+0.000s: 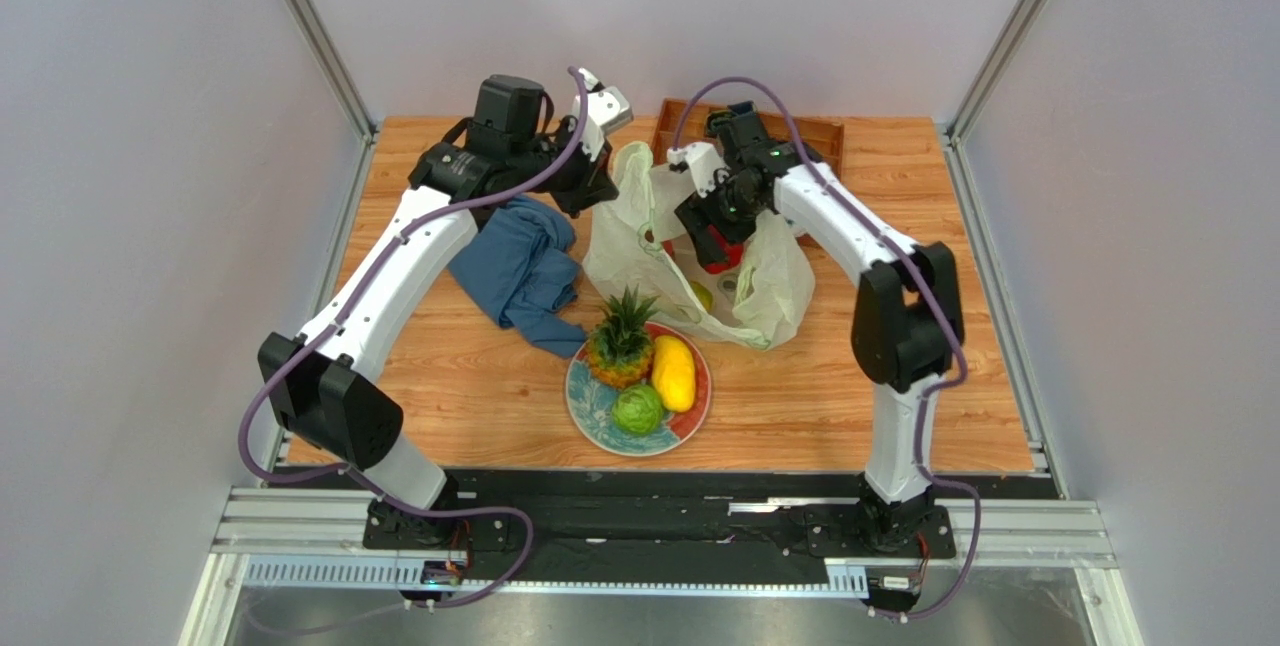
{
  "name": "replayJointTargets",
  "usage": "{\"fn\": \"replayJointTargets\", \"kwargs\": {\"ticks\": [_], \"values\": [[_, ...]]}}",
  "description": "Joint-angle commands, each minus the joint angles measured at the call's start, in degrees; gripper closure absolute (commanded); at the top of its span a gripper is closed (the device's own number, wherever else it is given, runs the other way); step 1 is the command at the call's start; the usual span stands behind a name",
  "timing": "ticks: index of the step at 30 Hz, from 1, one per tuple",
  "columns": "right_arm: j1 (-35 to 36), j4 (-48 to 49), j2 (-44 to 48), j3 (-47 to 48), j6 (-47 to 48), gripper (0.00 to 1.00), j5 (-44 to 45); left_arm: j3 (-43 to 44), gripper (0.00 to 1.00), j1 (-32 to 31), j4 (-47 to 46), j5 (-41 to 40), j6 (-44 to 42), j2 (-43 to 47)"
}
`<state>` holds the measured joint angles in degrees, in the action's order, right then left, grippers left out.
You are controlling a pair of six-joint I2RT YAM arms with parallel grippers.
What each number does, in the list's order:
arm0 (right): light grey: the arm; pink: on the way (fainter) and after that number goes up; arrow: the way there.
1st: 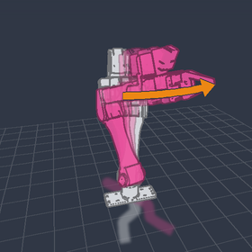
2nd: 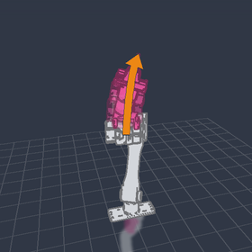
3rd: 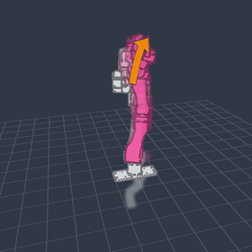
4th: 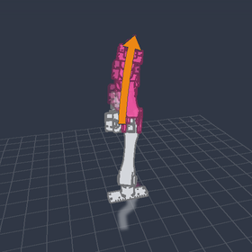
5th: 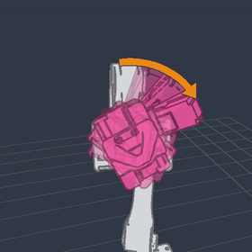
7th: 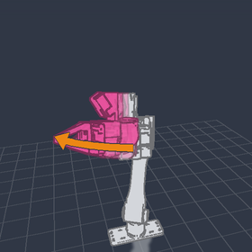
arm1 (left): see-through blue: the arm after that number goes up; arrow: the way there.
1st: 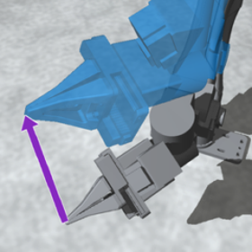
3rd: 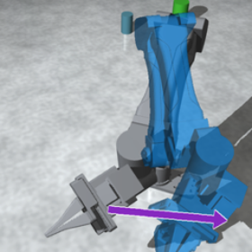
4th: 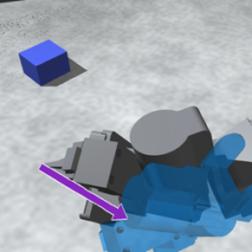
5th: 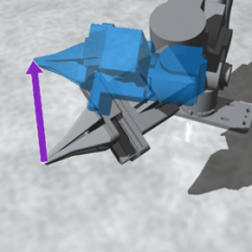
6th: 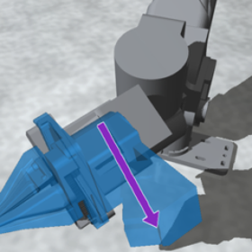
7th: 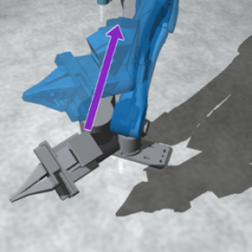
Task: Take the fake fruits out of the plastic bag
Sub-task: Take out the fake fruit from the plastic bag, then place the fake fruit on the plate.
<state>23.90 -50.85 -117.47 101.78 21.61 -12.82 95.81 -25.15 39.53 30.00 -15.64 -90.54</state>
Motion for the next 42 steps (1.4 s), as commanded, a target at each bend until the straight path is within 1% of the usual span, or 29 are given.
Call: {"fn": "replayJointTargets", "kwargs": {"ticks": [1,4,6,9,12,14,16,17,18,20,22,23,24,26,27,28,29,30,31,32,33,34,36,37,39,40,42], "values": [[-0.35,-6.45,15.06,-1.92,6.51,0.43,-9.48,-0.36,1.0,-0.08,-4.71,-1.61,2.19,-0.16],[-0.26,-9.78,20.87,-5.09,9.59,0.42,-13.27,-0.01,1.0,0.36,-6.56,-1.96,4.21,-0.86],[-0.26,-11.46,24.37,-7.2,10.21,0.42,-13.72,1.56,1.0,0.71,-6.66,-1.79,5.7,-1.48],[-0.26,-14.45,28.76,-7.91,11.7,0.42,-16.35,3.77,1.0,0.8,-6.57,-2.14,6.76,-2.71],[0.35,-14.54,32.56,-7.48,11.44,0.42,-21.44,5.61,1.0,1.24,-6.4,-2.05,8.25,-3.85],[2.02,-13.31,35.72,-6.86,10.56,0.42,-23.3,6.4,1.0,1.76,-6.57,-1.7,10.26,-4.47],[7.72,-12.78,36.61,-5.02,10.65,0.41,-21.56,6.76,1.0,2.38,-6.83,-0.65,11.24,-4.56],[10.0,-12.78,36.26,-4.14,11.35,0.41,-20.59,6.58,1.0,2.56,-7.01,-0.3,11.51,-4.47],[13.85,-12.78,35.74,-3.35,11.7,0.41,-20.06,6.5,1.0,2.65,-6.75,0.06,11.07,-4.38],[16.34,-12.26,33.2,-1.41,12.4,0.41,-20.14,6.23,1.0,2.56,-5.87,0.06,8.19,-3.77],[20.73,-11.64,30.91,-0.45,12.93,0.43,-19.18,5.27,1.0,2.65,-5.52,-2.83,6.59,-2.54],[22.84,-11.9,28.2,0.0,13.63,0.44,-18.56,4.13,1.0,2.73,-5.69,-4.15,6.06,-1.92],[27.56,-11.82,26.96,0.61,14.77,0.44,-17.95,3.43,1.0,3.08,-6.21,-3.98,6.23,-1.14],[31.98,-11.47,24.32,2.54,16.01,0.44,-15.75,0.45,1.0,3.44,-7.0,-3.2,7.02,2.29],[35.74,-11.12,21.52,3.16,16.36,0.44,-14.53,-0.61,1.0,3.52,-7.27,-2.93,7.2,3.52],[37.08,-9.72,20.01,3.6,15.84,0.44,-12.34,-1.67,1.0,3.53,-7.27,-2.67,7.29,6.23],[37.88,-9.45,18.52,5.0,15.4,0.44,-12.23,-4.99,1.0,3.61,-7.88,-1.45,7.81,8.17],[39.02,-9.18,15.11,5.62,14.61,0.44,-12.49,-7.28,1.0,3.61,-10.24,-0.74,8.08,10.36],[39.55,-8.05,13.69,6.15,12.17,0.45,-11.45,-9.57,1.0,3.53,-11.91,-0.82,8.6,14.91],[39.99,-7.25,12.19,6.5,10.49,0.45,-10.57,-13.94,1.0,3.61,-13.5,-0.73,9.65,17.13],[40.87,-6.29,10.96,6.33,8.82,0.45,-9.52,-15.55,1.0,3.53,-15.34,-0.56,9.84,19.24],[41.14,-4.28,9.12,5.98,4.8,0.45,-7.59,-16.78,1.0,3.53,-15.62,-0.47,9.66,22.22],[42.1,-1.98,7.96,4.23,1.96,0.44,-5.3,-18.46,1.0,3.53,-14.58,-0.64,9.49,24.35],[42.71,-0.41,7.0,3.78,1.17,0.44,-2.42,-18.38,1.0,3.53,-13.78,-0.64,8.79,24.53],[44.82,0.4,5.86,3.25,1.51,0.43,1.46,-18.64,1.0,3.53,-11.85,-0.47,8.26,25.15],[45.35,0.66,4.37,3.6,1.51,0.43,4.79,-18.82,1.0,3.53,-11.76,-0.21,7.91,25.5],[46.15,0.93,3.13,3.78,1.07,0.43,7.35,-20.13,1.0,3.53,-12.1,0.23,7.82,26.29]]}}
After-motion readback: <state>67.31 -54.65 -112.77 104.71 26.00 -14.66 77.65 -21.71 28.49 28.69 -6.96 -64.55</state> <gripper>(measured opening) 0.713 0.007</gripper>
